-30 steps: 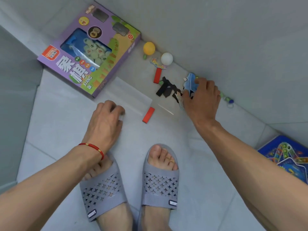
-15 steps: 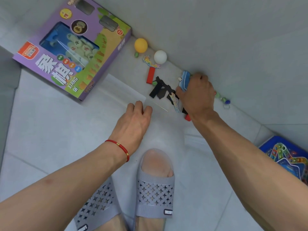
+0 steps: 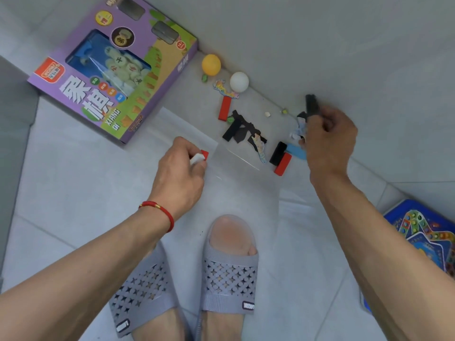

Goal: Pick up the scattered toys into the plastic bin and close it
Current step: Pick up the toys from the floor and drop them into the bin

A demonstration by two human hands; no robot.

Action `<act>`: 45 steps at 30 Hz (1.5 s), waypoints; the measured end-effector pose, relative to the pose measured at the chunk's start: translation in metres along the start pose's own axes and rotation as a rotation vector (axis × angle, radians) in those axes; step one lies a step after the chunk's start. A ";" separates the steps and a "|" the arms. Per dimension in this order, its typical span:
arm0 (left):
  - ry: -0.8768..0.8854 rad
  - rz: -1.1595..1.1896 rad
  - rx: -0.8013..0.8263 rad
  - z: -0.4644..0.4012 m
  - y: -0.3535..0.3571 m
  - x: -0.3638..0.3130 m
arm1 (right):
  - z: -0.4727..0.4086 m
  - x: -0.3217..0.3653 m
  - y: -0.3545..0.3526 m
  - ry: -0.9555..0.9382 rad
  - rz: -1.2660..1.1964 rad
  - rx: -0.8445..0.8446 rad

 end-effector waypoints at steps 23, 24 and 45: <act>-0.135 0.980 -0.803 0.331 -0.348 0.025 | 0.358 0.390 0.141 -0.066 -0.098 1.587; -0.157 0.928 -0.803 0.334 -0.353 0.022 | 0.354 0.391 0.140 -0.160 -0.021 1.545; -0.091 0.133 0.036 0.060 -0.082 -0.046 | 0.064 0.051 0.021 -0.346 1.055 0.730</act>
Point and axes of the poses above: each hand's wrist, its own z-axis away from the middle knuckle, its own y-axis out of the palm, x = y × z, the point moved 5 cm from there along -z, towards the middle knuckle, and after that the axes turned 7 degrees about x, right-handed, at the moved point
